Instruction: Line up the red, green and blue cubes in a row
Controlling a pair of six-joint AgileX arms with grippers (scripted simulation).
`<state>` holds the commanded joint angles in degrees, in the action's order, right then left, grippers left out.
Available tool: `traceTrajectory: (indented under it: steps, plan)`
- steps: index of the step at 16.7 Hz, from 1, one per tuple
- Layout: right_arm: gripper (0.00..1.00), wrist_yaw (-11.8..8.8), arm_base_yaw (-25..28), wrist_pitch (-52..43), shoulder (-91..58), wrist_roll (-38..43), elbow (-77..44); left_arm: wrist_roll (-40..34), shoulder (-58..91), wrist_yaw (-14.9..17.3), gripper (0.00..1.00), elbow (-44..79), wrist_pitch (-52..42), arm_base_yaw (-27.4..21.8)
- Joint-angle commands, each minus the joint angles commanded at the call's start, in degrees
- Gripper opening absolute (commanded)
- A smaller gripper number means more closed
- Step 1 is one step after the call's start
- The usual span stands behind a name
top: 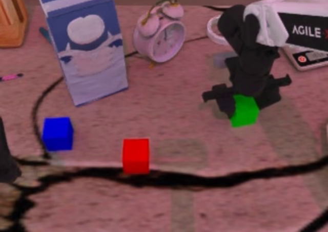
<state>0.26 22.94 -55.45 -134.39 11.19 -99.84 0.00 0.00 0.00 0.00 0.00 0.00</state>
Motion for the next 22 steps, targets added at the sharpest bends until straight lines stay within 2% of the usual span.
traceTrajectory:
  steps: [10,17,22]
  plan:
    - [0.00,0.2,0.0,-0.7,1.6,-0.1,-0.6,0.0,0.0,0.0,1.00,0.0,0.0,0.0]
    - [0.00,0.2,0.5,-12.7,4.6,-0.3,-9.3,0.0,0.0,0.0,1.00,0.0,0.0,0.0]
    - [0.00,0.2,0.3,-14.0,4.9,-0.2,-10.3,0.0,0.0,0.0,1.00,0.0,0.0,0.0]
